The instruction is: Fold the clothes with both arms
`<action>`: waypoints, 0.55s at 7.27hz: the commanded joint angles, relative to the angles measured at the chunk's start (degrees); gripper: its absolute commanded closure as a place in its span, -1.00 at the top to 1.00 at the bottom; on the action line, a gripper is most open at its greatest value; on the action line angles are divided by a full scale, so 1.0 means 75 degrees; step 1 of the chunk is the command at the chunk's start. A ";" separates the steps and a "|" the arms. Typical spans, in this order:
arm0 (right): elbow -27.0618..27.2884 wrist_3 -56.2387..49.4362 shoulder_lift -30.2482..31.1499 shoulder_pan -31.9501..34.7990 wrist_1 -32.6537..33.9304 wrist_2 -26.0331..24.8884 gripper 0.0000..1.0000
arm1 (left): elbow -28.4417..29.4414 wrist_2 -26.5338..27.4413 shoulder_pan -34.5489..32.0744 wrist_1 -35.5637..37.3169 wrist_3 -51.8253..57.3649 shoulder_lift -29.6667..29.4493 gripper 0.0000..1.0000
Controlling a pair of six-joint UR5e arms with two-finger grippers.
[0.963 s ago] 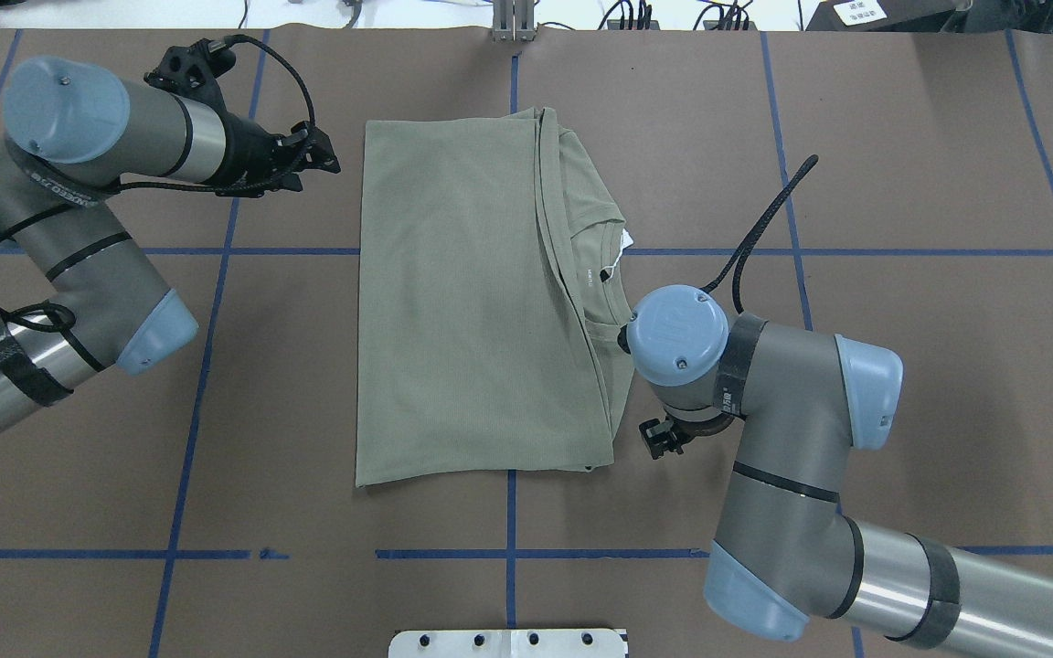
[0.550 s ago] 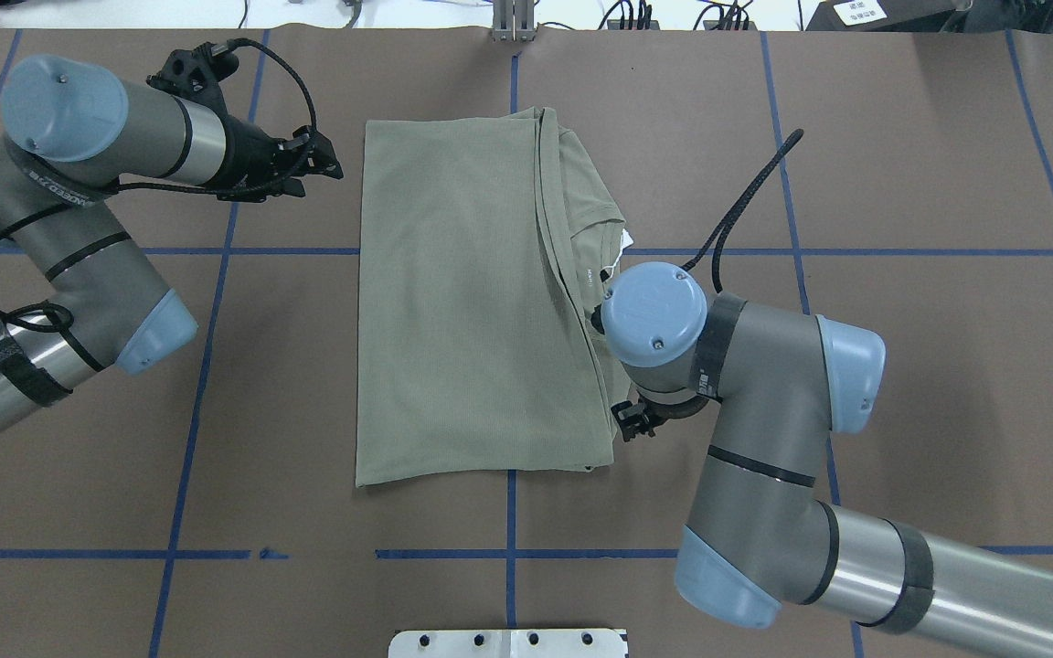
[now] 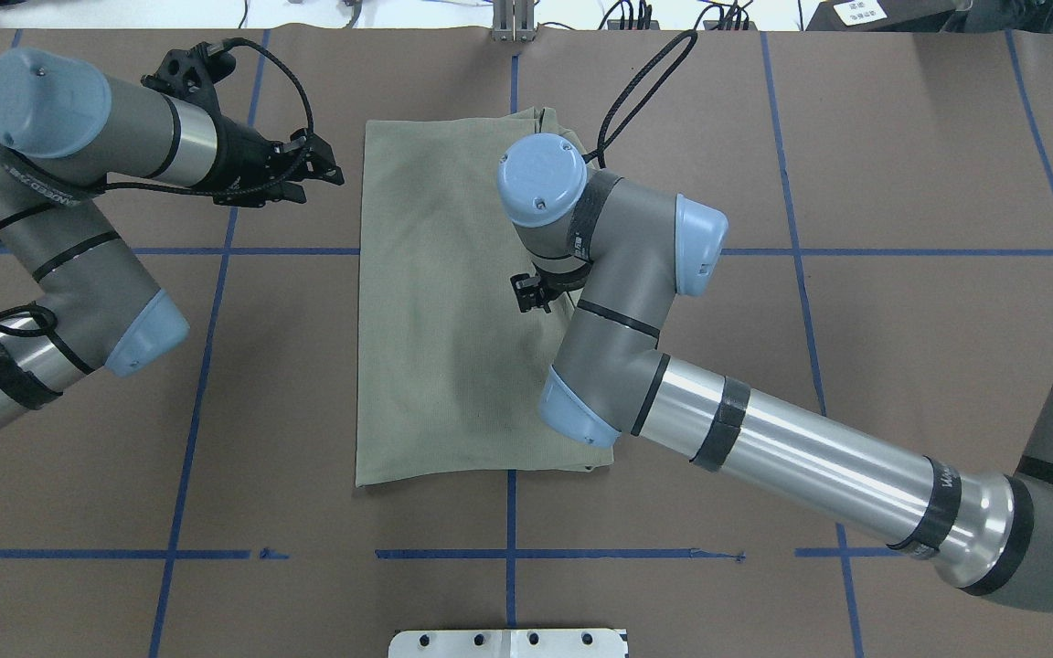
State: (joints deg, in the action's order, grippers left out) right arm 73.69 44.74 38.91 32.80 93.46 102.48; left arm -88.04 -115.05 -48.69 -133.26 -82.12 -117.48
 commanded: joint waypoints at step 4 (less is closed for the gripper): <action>-0.0113 -0.2044 0.1170 0.1400 -0.0426 0.0750 1.00 | -0.0039 -0.0012 -0.0012 -0.0009 -0.0008 0.0008 0.25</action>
State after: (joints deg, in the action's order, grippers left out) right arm 71.09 35.93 43.49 39.76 90.46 106.63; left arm -88.20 -115.14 -48.72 -133.33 -82.11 -117.42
